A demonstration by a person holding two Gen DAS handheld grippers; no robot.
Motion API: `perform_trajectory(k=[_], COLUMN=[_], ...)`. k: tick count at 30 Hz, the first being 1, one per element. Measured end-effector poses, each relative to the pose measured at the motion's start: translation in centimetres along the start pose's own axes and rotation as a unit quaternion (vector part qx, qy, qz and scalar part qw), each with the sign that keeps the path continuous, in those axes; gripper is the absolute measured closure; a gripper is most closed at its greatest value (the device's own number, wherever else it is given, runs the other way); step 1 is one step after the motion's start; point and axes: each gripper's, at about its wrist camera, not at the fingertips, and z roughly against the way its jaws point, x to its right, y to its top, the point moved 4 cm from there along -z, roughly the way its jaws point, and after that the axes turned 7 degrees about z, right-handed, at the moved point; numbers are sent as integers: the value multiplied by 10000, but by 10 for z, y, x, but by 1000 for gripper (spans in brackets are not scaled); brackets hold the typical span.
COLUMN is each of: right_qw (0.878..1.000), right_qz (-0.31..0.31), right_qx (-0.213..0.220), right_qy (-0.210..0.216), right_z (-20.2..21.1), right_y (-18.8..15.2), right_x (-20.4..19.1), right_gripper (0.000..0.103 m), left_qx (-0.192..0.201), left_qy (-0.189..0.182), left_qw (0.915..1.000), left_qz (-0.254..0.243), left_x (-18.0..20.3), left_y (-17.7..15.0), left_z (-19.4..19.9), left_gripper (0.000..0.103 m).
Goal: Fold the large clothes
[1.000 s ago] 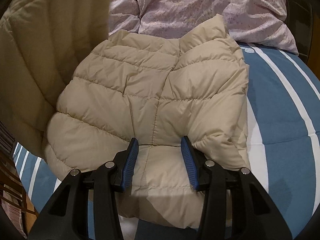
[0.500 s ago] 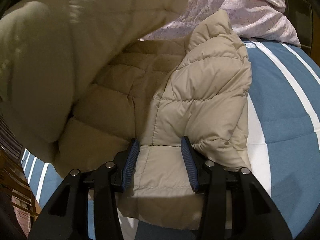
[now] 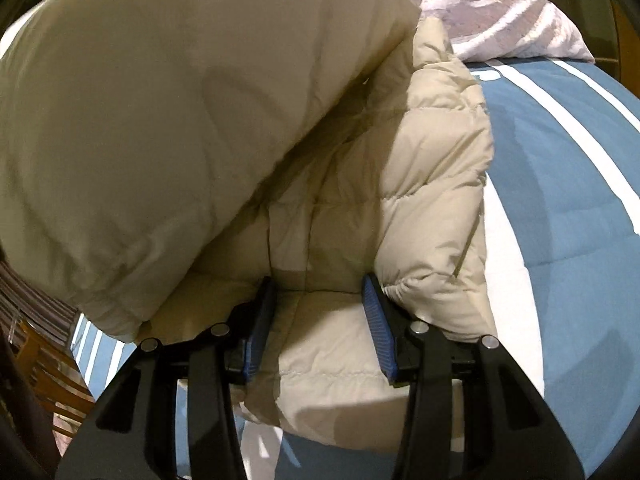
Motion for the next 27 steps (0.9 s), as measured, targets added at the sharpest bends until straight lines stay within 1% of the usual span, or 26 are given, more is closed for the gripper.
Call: perform_trajectory(k=[3, 5, 9, 12, 14, 15, 16, 18, 20, 22, 25, 27], right_qw=[9999, 9998, 9995, 9994, 9995, 9995, 9995, 9991, 9981, 9958, 9910, 9876], right_qz=[-116, -192, -279, -275, -246, -236, -216, -189, -159, -138, -170, -248], right_qx=[62, 109, 172, 184, 190, 188, 199, 260, 376, 531, 712, 859], right_qy=[2, 2, -22, -42, -69, -95, -138, -272, -460, -737, -1124, -1287], right_z=[10, 16, 28, 32, 33, 17, 18, 21, 30, 42, 56, 70], right_y=[-4, -7, -12, -15, -16, -5, -4, -1, 4, 11, 19, 29], right_x=[5, 10, 16, 19, 20, 24, 25, 26, 30, 35, 49, 59], right_gripper=[56, 56, 56, 56, 56, 56, 56, 56, 56, 56, 56, 56], left_qx=[185, 303, 534, 627, 726, 758, 782, 757, 682, 626, 592, 550], left_qy=[221, 442, 958, 1266, 1488, 1581, 1695, 1886, 1928, 1955, 2011, 2021], left_qw=[9996, 9985, 9940, 9900, 9861, 9844, 9822, 9787, 9785, 9782, 9763, 9755], left_qz=[-68, -84, -46, -34, -115, -160, -214, -284, -267, -327, -534, -676], left_x=[-8, -16, -45, -62, -68, -70, -71, -78, -84, -87, -83, -80], left_y=[3, 8, 20, 26, 31, 32, 34, 33, 31, 28, 22, 17], left_z=[20, 28, 42, 46, 42, 40, 37, 31, 21, 10, -2, -11], left_gripper=[48, 48, 48, 48, 48, 48, 48, 47, 45, 43, 41, 40])
